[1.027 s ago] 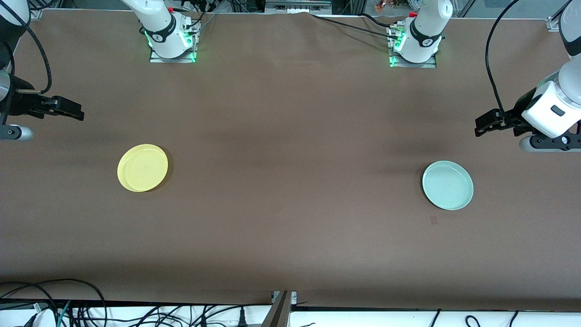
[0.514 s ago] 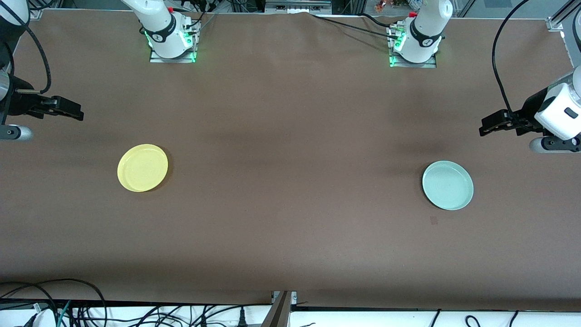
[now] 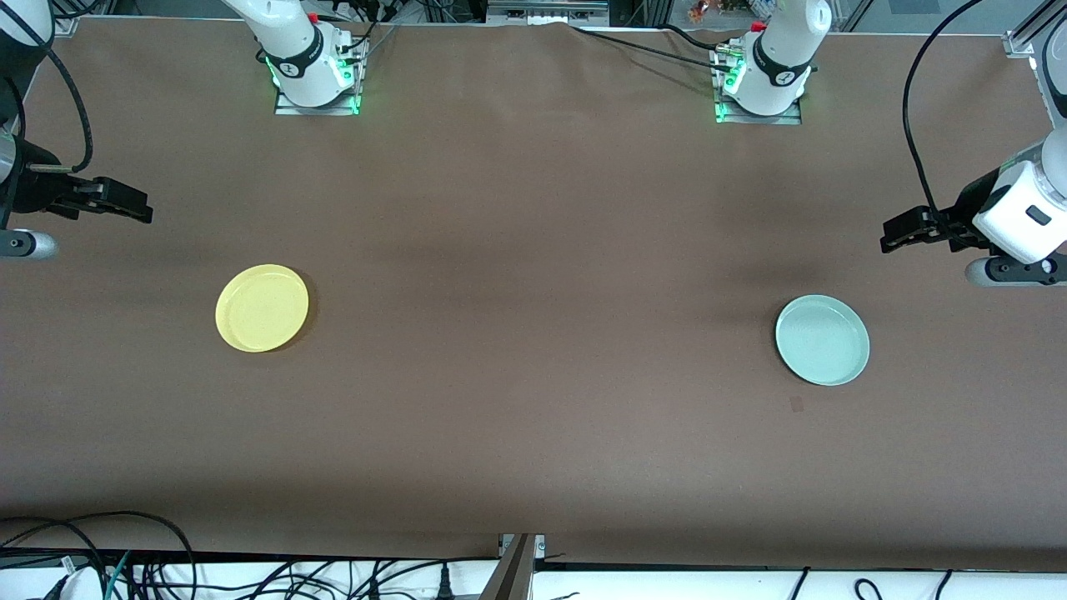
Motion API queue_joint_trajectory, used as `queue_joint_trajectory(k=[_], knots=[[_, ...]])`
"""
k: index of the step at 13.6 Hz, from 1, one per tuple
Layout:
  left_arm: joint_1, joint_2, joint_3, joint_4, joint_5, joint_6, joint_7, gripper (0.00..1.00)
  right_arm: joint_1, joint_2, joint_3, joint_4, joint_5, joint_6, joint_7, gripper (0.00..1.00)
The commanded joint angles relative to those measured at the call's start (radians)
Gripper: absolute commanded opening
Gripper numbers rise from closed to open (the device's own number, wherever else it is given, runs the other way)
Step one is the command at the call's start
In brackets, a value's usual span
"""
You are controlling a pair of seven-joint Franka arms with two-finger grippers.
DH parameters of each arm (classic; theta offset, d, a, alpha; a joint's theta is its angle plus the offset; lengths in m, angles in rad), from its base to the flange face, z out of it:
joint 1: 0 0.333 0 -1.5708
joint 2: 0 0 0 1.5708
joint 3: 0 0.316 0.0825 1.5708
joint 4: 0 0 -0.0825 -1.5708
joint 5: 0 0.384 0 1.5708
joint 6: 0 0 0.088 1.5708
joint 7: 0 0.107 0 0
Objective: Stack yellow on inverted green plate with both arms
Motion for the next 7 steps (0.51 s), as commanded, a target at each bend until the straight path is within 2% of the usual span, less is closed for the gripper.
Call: queue_joint_trajectory(k=[1, 7], knots=[[-0.002, 0.004, -0.005, 0.015, 0.024, -0.007, 0.016, 1.00, -0.007, 0.013, 0.002, 0.028, 0.014, 0.005, 0.009, 1.00], [0.011, 0.051, 0.000, 0.012, 0.026, 0.016, 0.014, 1.00, -0.002, 0.013, 0.004, 0.028, 0.022, 0.010, 0.014, 1.00]])
